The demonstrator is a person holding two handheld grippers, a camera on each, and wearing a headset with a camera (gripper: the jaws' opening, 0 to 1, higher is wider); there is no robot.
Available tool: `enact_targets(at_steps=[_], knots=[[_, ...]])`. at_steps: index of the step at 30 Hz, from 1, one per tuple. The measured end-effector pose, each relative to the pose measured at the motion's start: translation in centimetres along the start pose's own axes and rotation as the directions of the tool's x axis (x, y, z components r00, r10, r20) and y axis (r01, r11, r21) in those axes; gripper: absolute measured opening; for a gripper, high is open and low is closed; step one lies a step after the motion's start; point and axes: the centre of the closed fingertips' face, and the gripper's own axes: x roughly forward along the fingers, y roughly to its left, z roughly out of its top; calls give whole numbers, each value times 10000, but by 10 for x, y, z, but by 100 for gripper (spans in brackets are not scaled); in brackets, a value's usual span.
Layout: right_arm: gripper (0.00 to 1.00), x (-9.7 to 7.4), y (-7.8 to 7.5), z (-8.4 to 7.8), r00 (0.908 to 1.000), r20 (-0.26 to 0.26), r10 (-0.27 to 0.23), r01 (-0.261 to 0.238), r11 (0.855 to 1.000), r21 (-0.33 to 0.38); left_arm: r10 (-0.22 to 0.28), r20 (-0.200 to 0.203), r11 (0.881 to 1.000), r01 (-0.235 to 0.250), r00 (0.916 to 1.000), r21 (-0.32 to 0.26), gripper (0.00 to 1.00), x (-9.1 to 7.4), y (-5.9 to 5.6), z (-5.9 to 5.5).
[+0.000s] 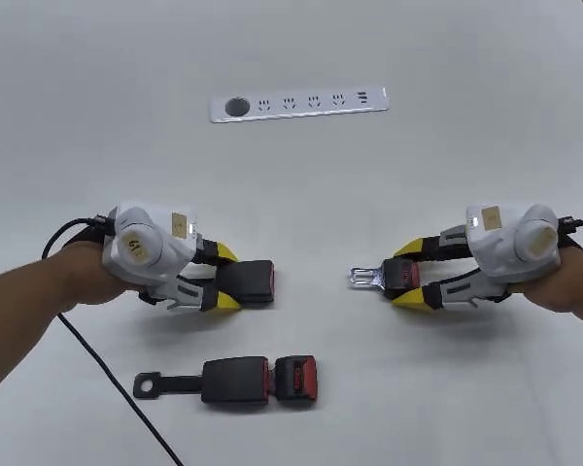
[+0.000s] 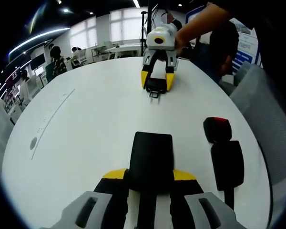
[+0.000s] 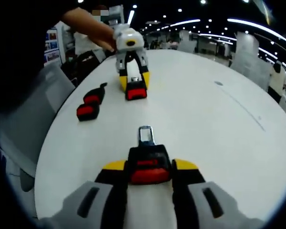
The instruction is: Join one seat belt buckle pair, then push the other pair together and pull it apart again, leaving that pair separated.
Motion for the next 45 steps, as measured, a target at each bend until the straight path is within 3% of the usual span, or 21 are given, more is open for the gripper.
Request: enact_targets(at_steps=[18,45], knots=[[36,1,3,3,9937,1118,42,-84,9993,367,-5,-296,9997,-2,9996,-235,34,10,-3,-12],[36,39,13,33,9878,1549,173,-226,9992,324,-7,-600,9996,-10,9982,-290,34,21,-4,-12]])
